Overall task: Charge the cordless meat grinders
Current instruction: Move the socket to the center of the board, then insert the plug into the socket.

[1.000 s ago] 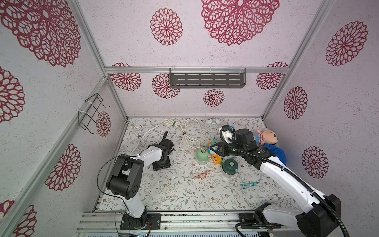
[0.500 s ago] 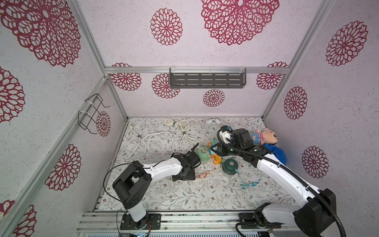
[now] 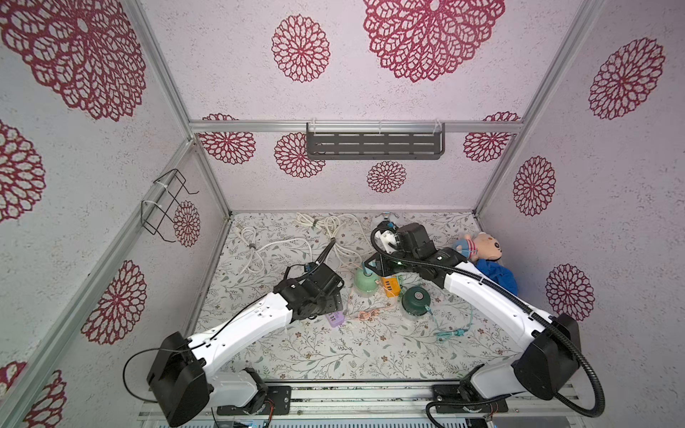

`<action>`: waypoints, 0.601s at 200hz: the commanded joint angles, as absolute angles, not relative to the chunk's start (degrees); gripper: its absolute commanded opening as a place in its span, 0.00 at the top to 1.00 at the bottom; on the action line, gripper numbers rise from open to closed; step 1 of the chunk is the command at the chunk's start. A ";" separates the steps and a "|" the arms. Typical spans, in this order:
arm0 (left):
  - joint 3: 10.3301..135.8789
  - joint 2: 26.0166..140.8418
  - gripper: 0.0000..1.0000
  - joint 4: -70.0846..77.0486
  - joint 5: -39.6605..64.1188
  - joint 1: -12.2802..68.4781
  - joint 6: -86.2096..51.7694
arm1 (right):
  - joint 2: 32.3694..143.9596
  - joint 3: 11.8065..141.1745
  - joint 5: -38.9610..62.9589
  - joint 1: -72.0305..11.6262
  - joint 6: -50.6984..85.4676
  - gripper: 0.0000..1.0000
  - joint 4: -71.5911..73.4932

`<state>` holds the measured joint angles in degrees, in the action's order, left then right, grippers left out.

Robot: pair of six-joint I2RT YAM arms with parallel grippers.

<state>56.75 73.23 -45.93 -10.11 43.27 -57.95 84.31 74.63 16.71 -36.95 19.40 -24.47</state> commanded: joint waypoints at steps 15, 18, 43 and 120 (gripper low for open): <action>51.53 68.92 0.17 -29.18 2.74 34.94 -58.47 | 84.48 80.00 17.03 -37.82 22.62 1.00 -23.56; 50.97 68.79 0.17 -27.17 4.43 34.07 -58.92 | 84.47 80.26 17.12 -37.87 22.73 1.00 -23.56; 55.78 72.01 0.19 -25.60 6.02 33.27 -51.68 | 84.55 83.14 16.71 -37.87 23.03 1.00 -25.32; 59.86 85.87 0.11 -24.91 -11.91 35.07 -27.94 | 82.76 85.17 17.34 -37.79 24.43 1.00 -27.45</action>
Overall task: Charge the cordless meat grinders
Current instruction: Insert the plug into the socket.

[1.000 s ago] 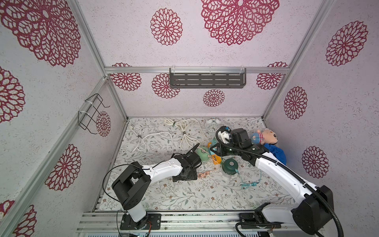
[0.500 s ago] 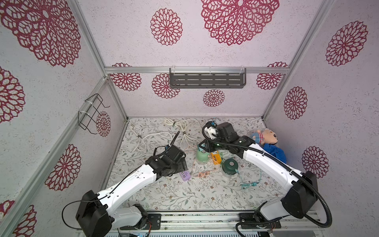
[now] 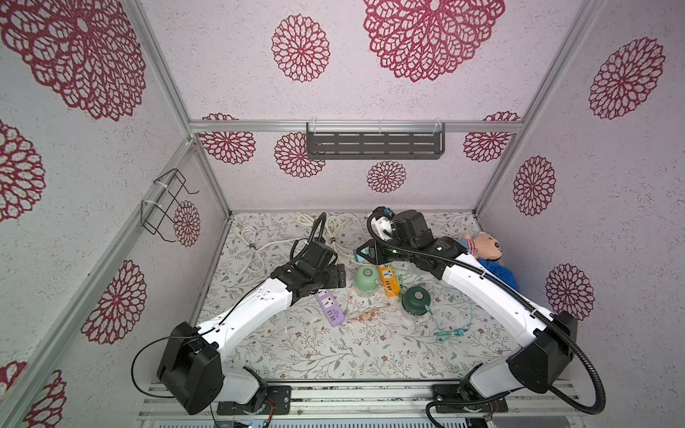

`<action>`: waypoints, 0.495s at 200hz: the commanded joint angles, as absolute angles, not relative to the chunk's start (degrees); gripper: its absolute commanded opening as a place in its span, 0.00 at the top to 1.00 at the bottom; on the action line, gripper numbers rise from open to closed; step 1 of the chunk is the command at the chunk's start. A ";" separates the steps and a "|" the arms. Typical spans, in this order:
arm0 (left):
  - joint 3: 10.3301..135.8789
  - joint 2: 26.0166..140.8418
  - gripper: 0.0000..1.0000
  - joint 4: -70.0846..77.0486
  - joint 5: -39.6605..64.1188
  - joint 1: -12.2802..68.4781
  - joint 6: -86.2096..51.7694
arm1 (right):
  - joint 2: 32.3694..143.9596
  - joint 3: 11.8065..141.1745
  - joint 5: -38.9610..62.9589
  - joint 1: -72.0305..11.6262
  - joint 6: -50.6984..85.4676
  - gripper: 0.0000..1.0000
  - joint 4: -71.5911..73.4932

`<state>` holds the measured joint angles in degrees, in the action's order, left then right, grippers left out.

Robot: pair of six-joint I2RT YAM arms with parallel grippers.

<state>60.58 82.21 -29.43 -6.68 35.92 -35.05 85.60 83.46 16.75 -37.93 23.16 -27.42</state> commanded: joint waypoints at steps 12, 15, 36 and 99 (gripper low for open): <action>61.03 88.41 0.10 -24.58 -13.10 34.68 -27.19 | 82.38 85.25 17.38 -37.78 24.48 1.00 -27.64; 61.32 89.01 0.10 -24.45 -13.10 34.58 -27.02 | 82.33 85.34 17.32 -37.78 24.45 1.00 -27.67; 63.10 92.63 0.12 -21.58 -11.98 34.45 -25.35 | 81.76 85.60 17.50 -37.74 24.43 1.00 -28.04; 63.63 95.16 0.61 -11.08 -12.48 34.11 -21.24 | 79.20 84.49 16.59 -37.70 24.41 1.00 -29.16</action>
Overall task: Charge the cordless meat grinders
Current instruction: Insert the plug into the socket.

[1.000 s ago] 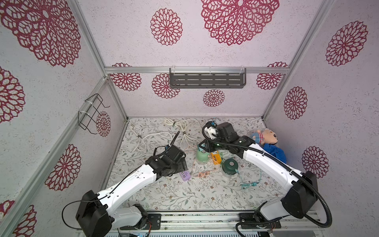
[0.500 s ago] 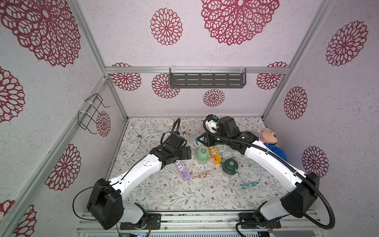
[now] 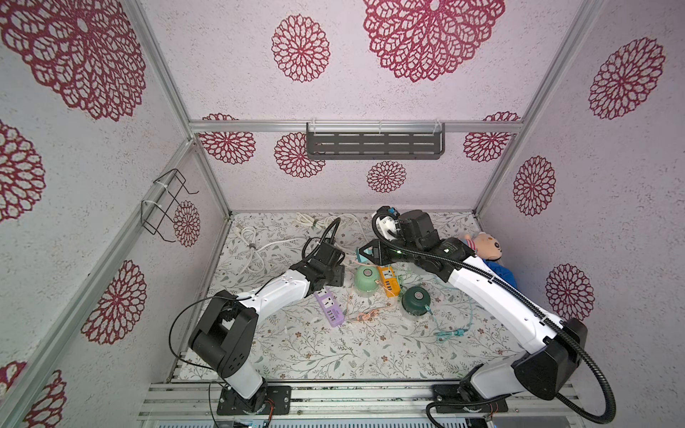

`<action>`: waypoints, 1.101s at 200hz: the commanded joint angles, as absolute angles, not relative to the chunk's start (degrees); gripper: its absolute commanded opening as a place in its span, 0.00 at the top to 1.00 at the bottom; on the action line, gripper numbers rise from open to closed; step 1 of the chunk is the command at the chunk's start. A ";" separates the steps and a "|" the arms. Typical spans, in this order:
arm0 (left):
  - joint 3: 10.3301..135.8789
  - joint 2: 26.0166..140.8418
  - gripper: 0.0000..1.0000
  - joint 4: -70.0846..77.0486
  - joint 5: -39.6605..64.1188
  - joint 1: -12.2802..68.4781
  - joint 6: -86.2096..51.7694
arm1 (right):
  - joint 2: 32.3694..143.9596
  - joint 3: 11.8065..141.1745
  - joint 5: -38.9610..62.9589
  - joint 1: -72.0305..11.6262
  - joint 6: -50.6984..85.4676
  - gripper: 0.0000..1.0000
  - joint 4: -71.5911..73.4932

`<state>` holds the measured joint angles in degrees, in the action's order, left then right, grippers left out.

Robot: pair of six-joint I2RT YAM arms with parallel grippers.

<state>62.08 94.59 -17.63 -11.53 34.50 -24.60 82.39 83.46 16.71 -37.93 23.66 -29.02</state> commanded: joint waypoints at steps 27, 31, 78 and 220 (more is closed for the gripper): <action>66.03 96.40 0.84 -11.34 -12.80 32.88 -19.59 | 78.24 82.54 19.36 -37.74 23.82 1.00 -27.38; 66.63 96.77 0.85 -11.56 -12.76 32.55 -19.37 | 78.15 82.10 19.99 -37.75 23.88 1.00 -26.99; 72.96 101.14 0.88 -12.47 -7.31 28.47 -18.46 | 80.86 79.42 23.90 -40.69 21.73 1.00 -26.36; 67.64 110.51 0.58 -3.69 4.78 23.21 -25.75 | 101.91 82.74 8.93 -53.09 22.92 1.00 -29.42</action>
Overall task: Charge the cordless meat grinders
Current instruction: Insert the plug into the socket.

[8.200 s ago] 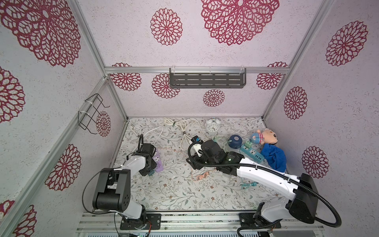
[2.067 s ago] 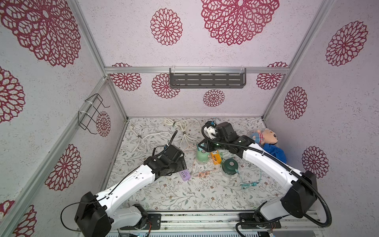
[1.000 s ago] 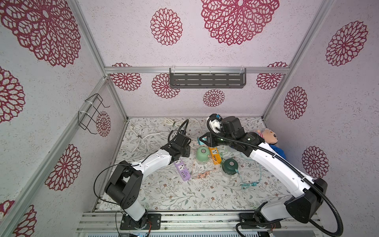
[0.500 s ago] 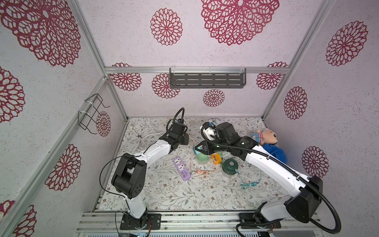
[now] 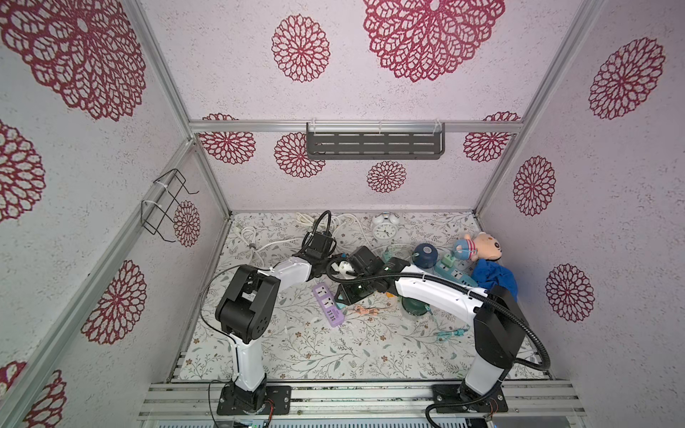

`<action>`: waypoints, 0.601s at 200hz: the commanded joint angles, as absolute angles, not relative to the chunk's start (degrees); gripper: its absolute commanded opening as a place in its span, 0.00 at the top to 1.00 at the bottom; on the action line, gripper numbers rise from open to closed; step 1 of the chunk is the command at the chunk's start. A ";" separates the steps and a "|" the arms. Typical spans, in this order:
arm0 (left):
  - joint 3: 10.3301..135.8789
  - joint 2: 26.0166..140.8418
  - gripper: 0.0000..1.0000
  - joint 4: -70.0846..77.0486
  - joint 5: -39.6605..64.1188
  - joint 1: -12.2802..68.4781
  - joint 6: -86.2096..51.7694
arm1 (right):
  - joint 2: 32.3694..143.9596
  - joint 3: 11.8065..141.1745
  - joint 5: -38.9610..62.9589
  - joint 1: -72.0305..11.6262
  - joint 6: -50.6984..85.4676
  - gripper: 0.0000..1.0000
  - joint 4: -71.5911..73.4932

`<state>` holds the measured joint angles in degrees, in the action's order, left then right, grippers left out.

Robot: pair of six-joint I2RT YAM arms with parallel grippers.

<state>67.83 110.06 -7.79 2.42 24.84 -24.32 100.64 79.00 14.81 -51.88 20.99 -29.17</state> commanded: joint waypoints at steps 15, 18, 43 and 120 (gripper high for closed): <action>67.84 111.20 0.57 -3.69 5.49 22.66 -25.84 | 104.82 84.83 7.79 -53.32 22.63 1.00 -30.25; 67.85 111.33 0.56 -3.69 5.53 22.54 -25.77 | 105.49 85.27 7.63 -53.29 22.59 1.00 -30.42; 67.85 111.94 0.54 -3.35 7.04 21.82 -26.48 | 109.47 88.56 5.91 -53.31 21.73 1.00 -31.66; 66.53 115.20 0.52 -0.70 9.09 21.09 -28.11 | 114.57 93.17 4.43 -53.30 21.61 1.00 -33.84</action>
